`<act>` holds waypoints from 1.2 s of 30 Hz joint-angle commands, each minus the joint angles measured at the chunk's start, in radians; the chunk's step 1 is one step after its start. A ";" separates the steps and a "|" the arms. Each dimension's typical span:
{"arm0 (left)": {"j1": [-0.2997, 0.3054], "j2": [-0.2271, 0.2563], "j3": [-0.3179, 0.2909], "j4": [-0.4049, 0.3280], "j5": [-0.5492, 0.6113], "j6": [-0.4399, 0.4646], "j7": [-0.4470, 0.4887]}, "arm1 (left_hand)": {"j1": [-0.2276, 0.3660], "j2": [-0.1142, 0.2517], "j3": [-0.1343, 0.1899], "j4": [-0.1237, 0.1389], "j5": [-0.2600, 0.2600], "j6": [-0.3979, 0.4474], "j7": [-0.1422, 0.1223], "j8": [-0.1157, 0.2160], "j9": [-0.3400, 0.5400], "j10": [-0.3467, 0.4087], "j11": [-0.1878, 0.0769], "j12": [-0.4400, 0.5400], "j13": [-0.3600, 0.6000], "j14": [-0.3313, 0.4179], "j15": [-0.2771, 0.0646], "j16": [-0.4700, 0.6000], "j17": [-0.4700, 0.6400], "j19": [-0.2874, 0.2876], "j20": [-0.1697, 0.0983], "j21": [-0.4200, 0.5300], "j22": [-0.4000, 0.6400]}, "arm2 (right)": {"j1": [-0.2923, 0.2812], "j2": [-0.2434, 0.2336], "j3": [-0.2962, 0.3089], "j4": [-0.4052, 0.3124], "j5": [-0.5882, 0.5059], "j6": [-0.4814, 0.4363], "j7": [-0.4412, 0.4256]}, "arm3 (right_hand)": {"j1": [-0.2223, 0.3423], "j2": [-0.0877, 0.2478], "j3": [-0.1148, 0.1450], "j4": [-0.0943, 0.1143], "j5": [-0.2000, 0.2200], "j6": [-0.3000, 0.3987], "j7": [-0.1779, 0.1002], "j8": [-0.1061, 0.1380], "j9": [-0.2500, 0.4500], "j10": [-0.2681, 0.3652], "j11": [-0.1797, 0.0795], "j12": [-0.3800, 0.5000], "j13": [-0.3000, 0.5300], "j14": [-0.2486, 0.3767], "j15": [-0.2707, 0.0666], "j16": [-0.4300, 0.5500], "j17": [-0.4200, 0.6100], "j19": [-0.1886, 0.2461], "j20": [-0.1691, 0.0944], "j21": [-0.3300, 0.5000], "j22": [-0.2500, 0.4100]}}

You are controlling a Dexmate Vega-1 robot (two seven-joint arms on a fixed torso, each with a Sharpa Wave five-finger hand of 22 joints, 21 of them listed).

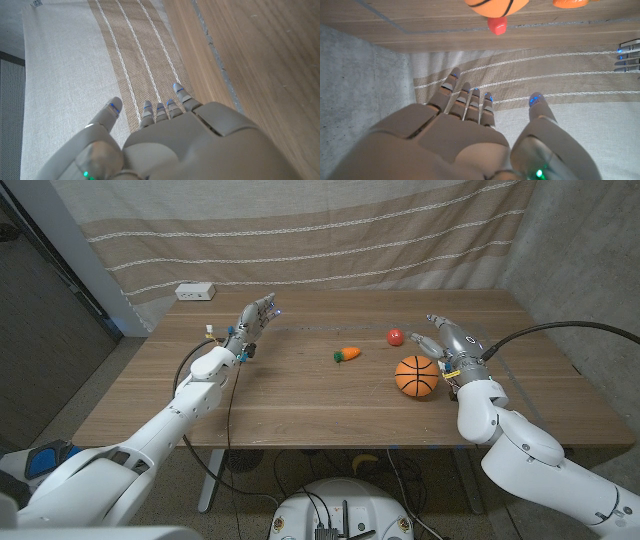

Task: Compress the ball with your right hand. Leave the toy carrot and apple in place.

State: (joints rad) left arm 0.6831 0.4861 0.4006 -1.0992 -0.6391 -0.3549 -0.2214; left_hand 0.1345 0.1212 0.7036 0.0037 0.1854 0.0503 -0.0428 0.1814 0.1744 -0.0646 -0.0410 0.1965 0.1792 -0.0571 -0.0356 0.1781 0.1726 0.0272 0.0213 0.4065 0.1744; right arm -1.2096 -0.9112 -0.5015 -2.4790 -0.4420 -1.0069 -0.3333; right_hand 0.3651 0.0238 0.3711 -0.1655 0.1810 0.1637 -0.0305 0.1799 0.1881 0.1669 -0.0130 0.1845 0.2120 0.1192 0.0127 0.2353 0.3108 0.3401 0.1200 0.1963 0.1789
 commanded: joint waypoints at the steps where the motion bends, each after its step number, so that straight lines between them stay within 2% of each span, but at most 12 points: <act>1: 0.003 0.003 -0.004 0.006 -0.007 -0.004 -0.008 | -0.013 0.044 0.004 -0.007 0.002 0.009 0.001 0.006 0.003 -0.001 -0.001 0.002 0.003 0.005 -0.011 0.005 0.001 0.012 -0.001 -0.003 0.005 | 0.175 -0.009 -0.189 -0.027 -0.034 -0.254 0.071 | 0.003 -0.021 -0.012 -0.002 -0.001 -0.029 -0.001 -0.002 0.006 -0.028 -0.001 -0.004 0.002 -0.018 -0.002 -0.007 0.001 -0.014 -0.002 -0.001 0.005; 4: 0.004 0.003 -0.004 0.007 -0.006 -0.006 -0.008 | -0.013 0.044 0.004 -0.007 0.002 0.009 0.002 0.005 0.003 -0.001 0.001 0.001 0.003 0.004 -0.011 0.005 0.001 0.012 -0.001 -0.004 0.005 | 0.230 -0.018 -0.240 -0.031 -0.018 -0.313 0.089 | 0.005 -0.037 -0.019 0.000 0.002 -0.051 -0.008 0.000 0.007 -0.055 -0.001 -0.004 0.003 -0.046 0.009 -0.017 0.000 -0.029 -0.003 -0.004 0.005; 15: 0.000 0.005 -0.002 0.007 -0.005 0.000 -0.011 | -0.014 0.044 0.004 -0.008 0.002 0.011 0.002 0.005 0.003 -0.001 -0.002 0.001 0.003 0.004 -0.010 0.005 0.000 0.013 0.000 -0.007 0.005 | 0.314 -0.036 -0.300 -0.041 0.101 -0.389 0.060 | 0.001 -0.052 -0.029 0.005 0.007 -0.073 -0.017 0.000 0.007 -0.076 0.000 -0.002 0.004 -0.064 0.013 -0.021 0.000 -0.043 -0.001 -0.005 0.005; 29: 0.013 0.013 -0.006 -0.009 -0.007 0.003 -0.006 | -0.015 0.045 0.005 -0.009 0.002 0.012 0.001 0.005 0.003 -0.002 0.000 0.001 0.003 0.004 -0.011 0.005 0.001 0.015 0.000 -0.010 0.005 | 0.335 -0.051 -0.311 -0.048 0.164 -0.389 0.048 | -0.006 -0.063 -0.039 0.010 0.011 -0.066 -0.014 0.008 0.007 -0.081 0.001 0.003 0.004 -0.066 0.015 -0.020 0.000 -0.044 0.001 -0.002 0.005; 36: 0.023 0.018 -0.010 -0.021 -0.010 0.005 0.000 | -0.015 0.045 0.005 -0.010 0.002 0.013 0.002 0.005 0.003 -0.001 -0.001 0.001 0.003 0.005 -0.010 0.005 0.000 0.015 0.000 -0.011 0.005 | 0.355 -0.050 -0.332 -0.037 0.151 -0.389 0.086 | -0.008 -0.065 -0.042 0.012 0.013 -0.066 -0.014 0.009 0.007 -0.083 0.001 0.004 0.005 -0.066 0.016 -0.019 0.000 -0.046 0.002 -0.002 0.005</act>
State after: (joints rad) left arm 0.6929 0.4972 0.3956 -1.1043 -0.6454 -0.3547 -0.2313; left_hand 0.1305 0.1171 0.7080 -0.0004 0.1854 0.0538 -0.0392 0.1814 0.1744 -0.0646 -0.0410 0.1965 0.1792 -0.0571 -0.0356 0.1781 0.1726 0.0363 0.0196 0.3950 0.1744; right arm -0.8895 -0.9560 -0.7998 -2.5235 -0.2989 -1.3883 -0.2777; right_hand 0.3581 -0.0368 0.3340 -0.1531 0.1856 0.0923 -0.0483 0.1855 0.1932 0.0908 -0.0108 0.1809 0.2118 0.0552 0.0305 0.2146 0.3110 0.3013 0.1233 0.1919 0.1789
